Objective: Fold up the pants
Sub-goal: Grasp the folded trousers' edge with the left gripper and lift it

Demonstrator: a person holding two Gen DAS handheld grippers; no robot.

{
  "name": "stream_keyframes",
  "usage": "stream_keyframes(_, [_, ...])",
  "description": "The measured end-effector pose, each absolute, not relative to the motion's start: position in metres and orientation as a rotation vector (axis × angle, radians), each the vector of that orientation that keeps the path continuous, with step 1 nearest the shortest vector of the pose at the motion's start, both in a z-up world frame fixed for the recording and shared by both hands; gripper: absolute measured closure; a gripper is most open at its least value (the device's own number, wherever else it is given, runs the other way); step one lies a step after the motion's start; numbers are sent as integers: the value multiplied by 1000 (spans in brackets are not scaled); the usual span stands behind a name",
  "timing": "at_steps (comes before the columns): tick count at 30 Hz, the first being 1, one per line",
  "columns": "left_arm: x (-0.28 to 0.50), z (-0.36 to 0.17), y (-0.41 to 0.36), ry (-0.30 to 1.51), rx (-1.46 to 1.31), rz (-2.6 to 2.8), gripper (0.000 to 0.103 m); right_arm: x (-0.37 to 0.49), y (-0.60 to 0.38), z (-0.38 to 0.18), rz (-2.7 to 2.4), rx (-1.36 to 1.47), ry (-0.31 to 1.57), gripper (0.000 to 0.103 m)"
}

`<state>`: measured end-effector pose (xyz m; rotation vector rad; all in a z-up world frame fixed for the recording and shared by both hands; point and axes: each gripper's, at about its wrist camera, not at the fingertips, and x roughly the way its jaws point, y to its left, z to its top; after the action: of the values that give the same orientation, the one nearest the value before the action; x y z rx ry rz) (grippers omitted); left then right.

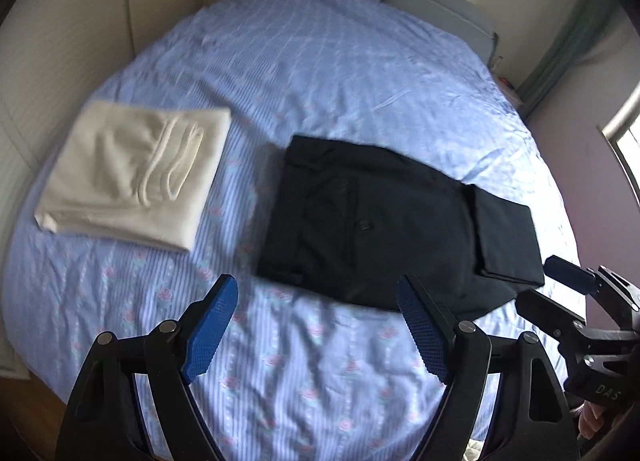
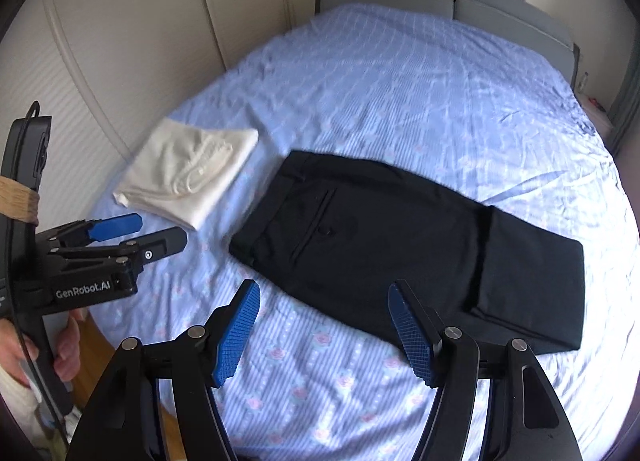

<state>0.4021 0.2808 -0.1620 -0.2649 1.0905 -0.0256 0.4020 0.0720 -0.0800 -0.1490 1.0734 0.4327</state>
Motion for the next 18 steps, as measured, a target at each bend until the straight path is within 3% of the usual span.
stream_keyframes(8, [431, -251, 326, 1165, -529, -56, 24, 442, 126, -139, 409, -201, 1214, 35])
stream_keyframes(18, [458, -338, 352, 1227, -792, -167, 37, 468, 163, -179, 406, -302, 1296, 35])
